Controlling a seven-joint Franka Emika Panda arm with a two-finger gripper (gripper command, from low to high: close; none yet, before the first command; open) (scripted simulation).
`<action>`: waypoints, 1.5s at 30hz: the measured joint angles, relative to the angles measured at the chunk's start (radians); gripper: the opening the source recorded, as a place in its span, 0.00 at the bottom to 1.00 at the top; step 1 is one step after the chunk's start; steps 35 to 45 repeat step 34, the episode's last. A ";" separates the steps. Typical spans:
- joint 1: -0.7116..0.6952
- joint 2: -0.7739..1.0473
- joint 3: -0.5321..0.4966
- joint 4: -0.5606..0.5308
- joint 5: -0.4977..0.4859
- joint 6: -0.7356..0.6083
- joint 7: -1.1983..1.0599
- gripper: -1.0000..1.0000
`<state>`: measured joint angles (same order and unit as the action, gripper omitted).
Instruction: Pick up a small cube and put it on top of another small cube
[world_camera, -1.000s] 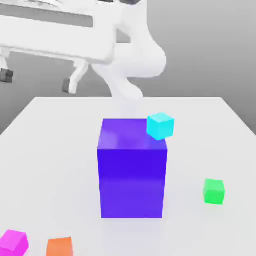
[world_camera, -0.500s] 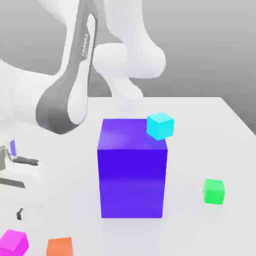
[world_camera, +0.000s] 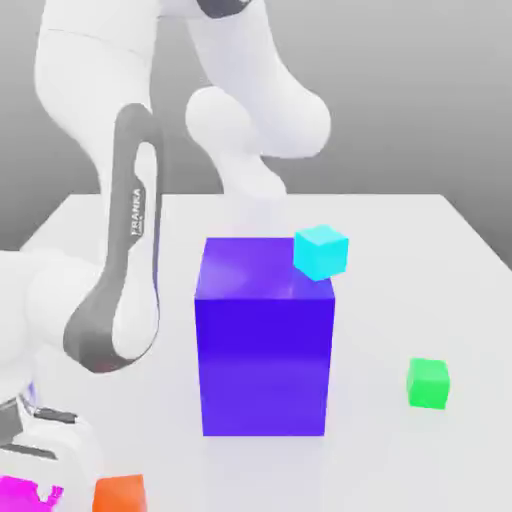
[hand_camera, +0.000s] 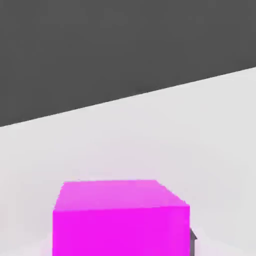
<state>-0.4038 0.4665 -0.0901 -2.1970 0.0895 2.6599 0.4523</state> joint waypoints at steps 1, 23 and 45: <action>0.006 -0.035 -0.002 -0.009 -0.006 -0.025 0.006 0.00; 0.695 -0.512 0.496 -0.544 -0.054 0.044 0.731 0.00; 0.716 -0.320 0.430 -0.539 -0.279 0.212 0.898 1.00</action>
